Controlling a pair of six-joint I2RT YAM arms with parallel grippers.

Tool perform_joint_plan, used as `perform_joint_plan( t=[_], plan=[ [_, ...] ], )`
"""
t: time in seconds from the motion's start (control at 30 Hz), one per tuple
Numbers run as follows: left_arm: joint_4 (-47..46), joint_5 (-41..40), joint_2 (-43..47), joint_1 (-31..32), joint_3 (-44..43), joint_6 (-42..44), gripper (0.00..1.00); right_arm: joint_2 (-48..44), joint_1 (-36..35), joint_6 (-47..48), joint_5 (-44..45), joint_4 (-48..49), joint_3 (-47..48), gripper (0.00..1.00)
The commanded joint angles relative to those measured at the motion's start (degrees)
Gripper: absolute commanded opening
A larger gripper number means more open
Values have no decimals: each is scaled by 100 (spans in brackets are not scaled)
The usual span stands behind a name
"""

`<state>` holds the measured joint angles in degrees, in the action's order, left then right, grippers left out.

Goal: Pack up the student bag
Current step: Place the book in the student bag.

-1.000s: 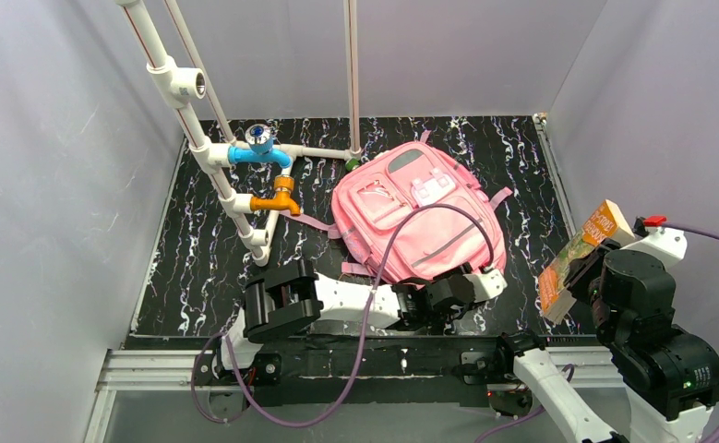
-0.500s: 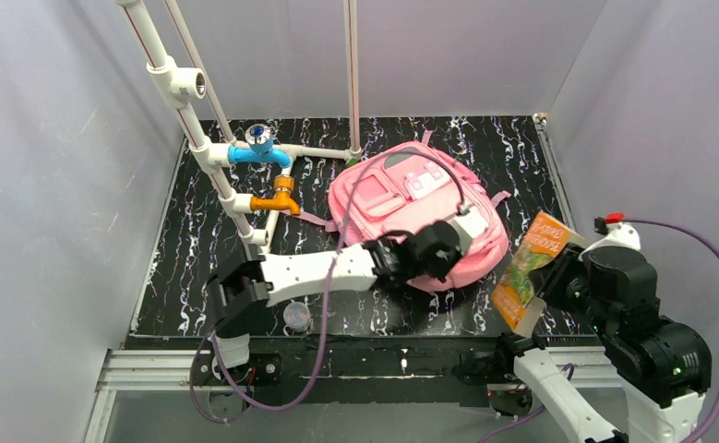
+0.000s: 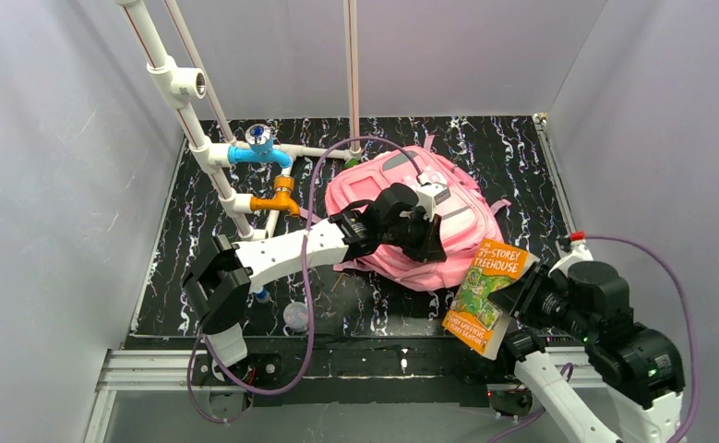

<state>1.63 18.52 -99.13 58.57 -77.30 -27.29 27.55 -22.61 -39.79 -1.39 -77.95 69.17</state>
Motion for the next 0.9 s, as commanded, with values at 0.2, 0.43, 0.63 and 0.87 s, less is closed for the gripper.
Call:
perform_joint_plan(
  t=[0.2, 0.43, 0.63, 0.87],
  plan=[
    [-875, 591, 242, 48, 166, -622, 2, -1503, -68, -1265, 256, 1229, -2288, 1],
    [-689, -849, 119, 398, 294, -209, 9, -1404, -68, -1093, 567, 710, -2361, 1],
    [-363, -2140, -78, 630, 91, 2, 29, -1394, -68, -1042, 412, 729, -2390, 1],
    [-314, -2462, -533, 912, -155, 531, 25, -1344, -68, -1036, 384, 739, -2365, 1]
  ],
)
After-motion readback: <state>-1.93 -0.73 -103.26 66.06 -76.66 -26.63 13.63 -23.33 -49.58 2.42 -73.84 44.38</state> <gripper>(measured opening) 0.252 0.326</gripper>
